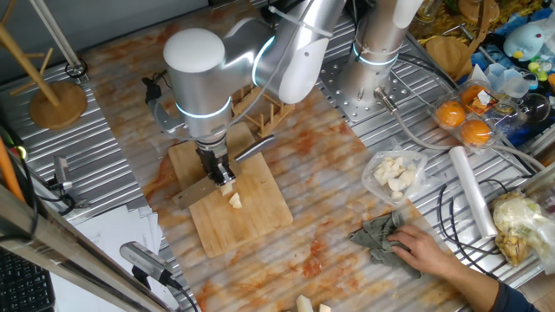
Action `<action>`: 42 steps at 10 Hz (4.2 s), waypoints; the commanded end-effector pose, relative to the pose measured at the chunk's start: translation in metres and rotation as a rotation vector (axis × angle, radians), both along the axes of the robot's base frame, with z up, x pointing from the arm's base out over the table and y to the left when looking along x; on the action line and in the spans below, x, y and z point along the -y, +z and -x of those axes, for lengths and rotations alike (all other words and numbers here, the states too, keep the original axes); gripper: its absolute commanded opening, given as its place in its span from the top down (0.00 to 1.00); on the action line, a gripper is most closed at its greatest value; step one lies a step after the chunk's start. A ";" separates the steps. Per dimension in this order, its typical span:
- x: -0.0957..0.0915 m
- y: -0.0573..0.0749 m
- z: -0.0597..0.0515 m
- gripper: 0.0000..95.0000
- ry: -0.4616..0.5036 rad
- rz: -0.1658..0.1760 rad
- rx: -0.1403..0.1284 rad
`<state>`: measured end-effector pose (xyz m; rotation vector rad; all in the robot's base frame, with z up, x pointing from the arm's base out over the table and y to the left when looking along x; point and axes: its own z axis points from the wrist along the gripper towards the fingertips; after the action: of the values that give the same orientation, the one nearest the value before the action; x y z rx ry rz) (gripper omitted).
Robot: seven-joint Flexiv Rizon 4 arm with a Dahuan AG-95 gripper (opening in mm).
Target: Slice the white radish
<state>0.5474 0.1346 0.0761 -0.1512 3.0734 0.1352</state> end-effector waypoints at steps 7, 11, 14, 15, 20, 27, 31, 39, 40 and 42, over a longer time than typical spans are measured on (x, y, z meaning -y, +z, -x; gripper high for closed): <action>0.003 -0.002 0.003 1.00 -0.094 -0.011 0.002; 0.003 -0.003 0.003 1.00 -0.117 -0.012 -0.004; 0.003 -0.004 0.003 1.00 -0.127 -0.014 -0.005; 0.003 -0.006 0.003 1.00 -0.130 -0.015 -0.005; 0.004 -0.015 0.003 1.00 -0.130 -0.017 0.004; -0.003 -0.037 -0.008 1.00 -0.123 -0.007 0.030; -0.006 -0.040 -0.011 1.00 -0.129 -0.004 0.056; -0.023 -0.036 -0.015 1.00 -0.167 -0.015 0.071; -0.025 -0.036 -0.015 1.00 -0.172 -0.015 0.082; -0.034 -0.038 -0.011 1.00 -0.186 -0.039 0.091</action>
<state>0.5607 0.1674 0.0418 0.1220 2.9678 0.1505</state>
